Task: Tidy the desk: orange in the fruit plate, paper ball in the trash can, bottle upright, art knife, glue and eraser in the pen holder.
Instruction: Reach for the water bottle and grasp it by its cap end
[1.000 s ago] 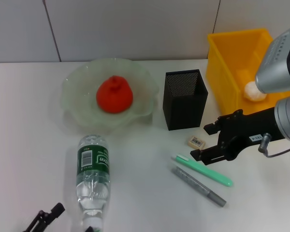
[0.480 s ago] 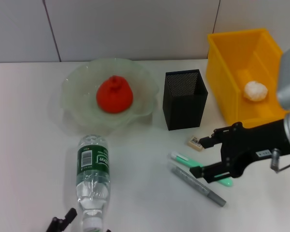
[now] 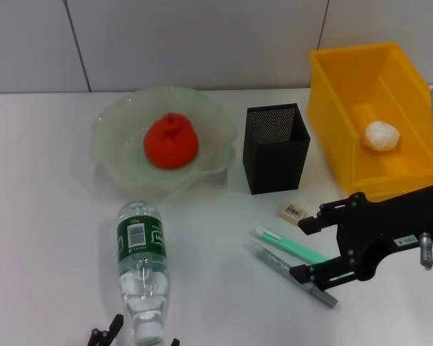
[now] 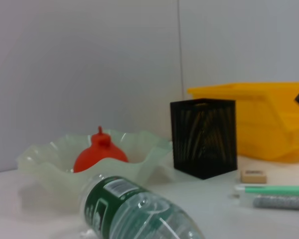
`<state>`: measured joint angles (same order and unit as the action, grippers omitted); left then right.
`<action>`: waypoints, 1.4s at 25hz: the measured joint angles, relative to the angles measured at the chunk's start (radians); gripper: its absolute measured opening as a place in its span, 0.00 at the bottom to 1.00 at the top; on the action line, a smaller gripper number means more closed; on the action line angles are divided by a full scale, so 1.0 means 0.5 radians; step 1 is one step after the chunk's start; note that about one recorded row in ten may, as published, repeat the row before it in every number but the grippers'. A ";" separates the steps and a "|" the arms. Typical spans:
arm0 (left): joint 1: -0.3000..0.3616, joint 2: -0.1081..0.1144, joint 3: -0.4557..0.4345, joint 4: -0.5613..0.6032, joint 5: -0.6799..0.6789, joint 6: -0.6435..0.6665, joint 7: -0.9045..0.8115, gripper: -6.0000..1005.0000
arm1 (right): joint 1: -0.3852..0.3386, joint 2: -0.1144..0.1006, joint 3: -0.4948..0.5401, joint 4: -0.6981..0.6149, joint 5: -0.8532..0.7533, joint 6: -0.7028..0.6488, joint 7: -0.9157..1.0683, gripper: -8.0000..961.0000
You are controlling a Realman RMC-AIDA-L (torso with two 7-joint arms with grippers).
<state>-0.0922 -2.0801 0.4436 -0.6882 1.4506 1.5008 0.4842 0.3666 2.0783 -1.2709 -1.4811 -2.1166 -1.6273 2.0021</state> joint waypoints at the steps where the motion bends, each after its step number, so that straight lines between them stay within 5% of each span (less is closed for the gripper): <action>1: 0.029 0.000 -0.073 -0.014 0.045 -0.040 0.038 0.86 | 0.003 -0.001 0.000 0.000 -0.004 -0.009 -0.006 0.76; 11: 0.093 0.000 -0.243 -0.040 0.083 -0.130 0.056 0.86 | 0.038 -0.001 -0.011 0.016 -0.043 -0.019 -0.016 0.75; 35: 0.102 0.000 -0.337 -0.027 0.091 -0.158 0.137 0.85 | 0.032 0.004 -0.010 0.018 -0.033 -0.028 -0.038 0.74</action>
<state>-0.0410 -2.0801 0.2749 -0.7018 1.4961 1.4218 0.5530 0.3824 2.0801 -1.2757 -1.4722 -2.1331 -1.6411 1.9829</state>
